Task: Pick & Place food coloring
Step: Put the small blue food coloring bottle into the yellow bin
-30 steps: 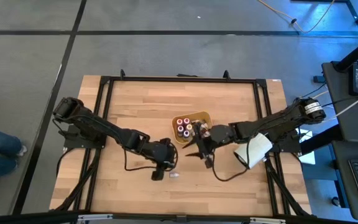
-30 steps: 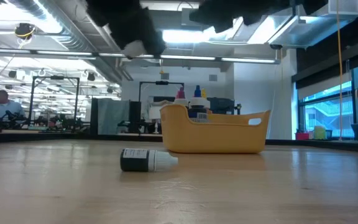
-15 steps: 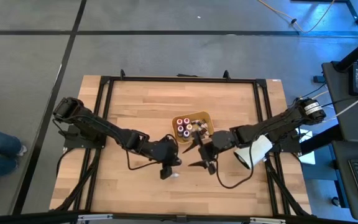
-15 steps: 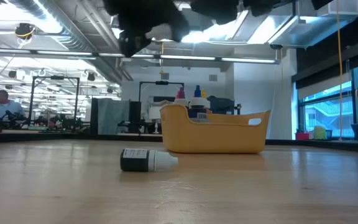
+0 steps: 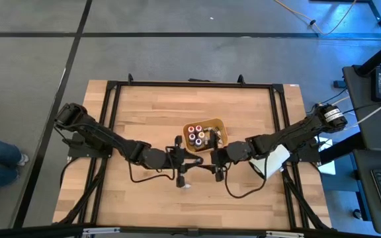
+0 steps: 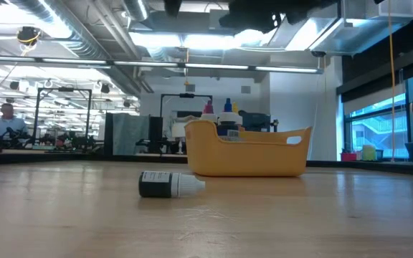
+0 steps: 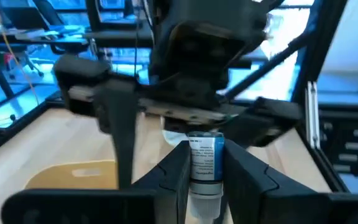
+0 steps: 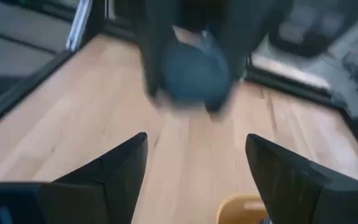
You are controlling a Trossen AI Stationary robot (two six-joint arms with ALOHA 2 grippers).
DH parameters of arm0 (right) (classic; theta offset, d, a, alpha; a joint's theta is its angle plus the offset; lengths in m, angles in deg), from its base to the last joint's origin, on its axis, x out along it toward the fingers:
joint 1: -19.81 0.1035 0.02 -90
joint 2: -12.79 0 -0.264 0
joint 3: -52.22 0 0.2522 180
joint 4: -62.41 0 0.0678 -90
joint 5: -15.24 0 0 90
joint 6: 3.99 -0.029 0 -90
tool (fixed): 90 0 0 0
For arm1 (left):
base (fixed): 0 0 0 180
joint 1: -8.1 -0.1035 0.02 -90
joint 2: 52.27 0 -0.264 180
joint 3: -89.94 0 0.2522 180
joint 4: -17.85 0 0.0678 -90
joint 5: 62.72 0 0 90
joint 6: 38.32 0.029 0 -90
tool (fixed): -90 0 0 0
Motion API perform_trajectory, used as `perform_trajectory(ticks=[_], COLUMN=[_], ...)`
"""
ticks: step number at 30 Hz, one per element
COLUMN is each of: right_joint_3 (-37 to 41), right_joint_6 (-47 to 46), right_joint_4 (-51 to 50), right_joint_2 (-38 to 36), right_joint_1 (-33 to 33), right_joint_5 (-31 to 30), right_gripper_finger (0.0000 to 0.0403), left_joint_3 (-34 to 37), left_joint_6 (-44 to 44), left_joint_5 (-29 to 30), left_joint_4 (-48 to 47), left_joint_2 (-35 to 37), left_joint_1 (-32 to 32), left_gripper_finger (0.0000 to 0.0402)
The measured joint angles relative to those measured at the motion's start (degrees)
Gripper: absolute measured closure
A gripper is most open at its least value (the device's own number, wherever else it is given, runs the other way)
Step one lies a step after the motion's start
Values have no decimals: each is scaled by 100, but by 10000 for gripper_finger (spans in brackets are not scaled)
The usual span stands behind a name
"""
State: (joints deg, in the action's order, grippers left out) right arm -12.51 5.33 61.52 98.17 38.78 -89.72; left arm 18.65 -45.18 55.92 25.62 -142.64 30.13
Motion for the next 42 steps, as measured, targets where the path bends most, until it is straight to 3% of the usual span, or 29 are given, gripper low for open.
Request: perform_trajectory(ticks=[4, 8, 16, 33, 37, 42], right_joint_3=[0, 0, 0, 0, 0, 0], right_joint_6=[9, 58, 119, 107, 166, -8], right_joint_4=[335, 639, 986, 888, 925, 943], right_joint_2=[-2, -2, -2, -2, -2, -2], right_joint_1=[-2, -2, -4, 1, 22, 25], right_joint_5=[346, 585, 722, 771, 756, 759], right_gripper_finger=[130, 130, 139, 338, 335, 295], left_joint_3=[344, 496, 495, 495, 494, 486], left_joint_6=[157, 429, 994, 1239, 1214, 1220], left_joint_5=[-67, -584, -820, -809, -825, -826], left_joint_4=[849, 1317, 1428, 1456, 1450, 1437], left_joint_2=[-2, -6, -4, -4, -4, -4], left_joint_1=[-104, -150, -152, -150, -150, -152], left_gripper_finger=[327, 327, 327, 319, 319, 315])
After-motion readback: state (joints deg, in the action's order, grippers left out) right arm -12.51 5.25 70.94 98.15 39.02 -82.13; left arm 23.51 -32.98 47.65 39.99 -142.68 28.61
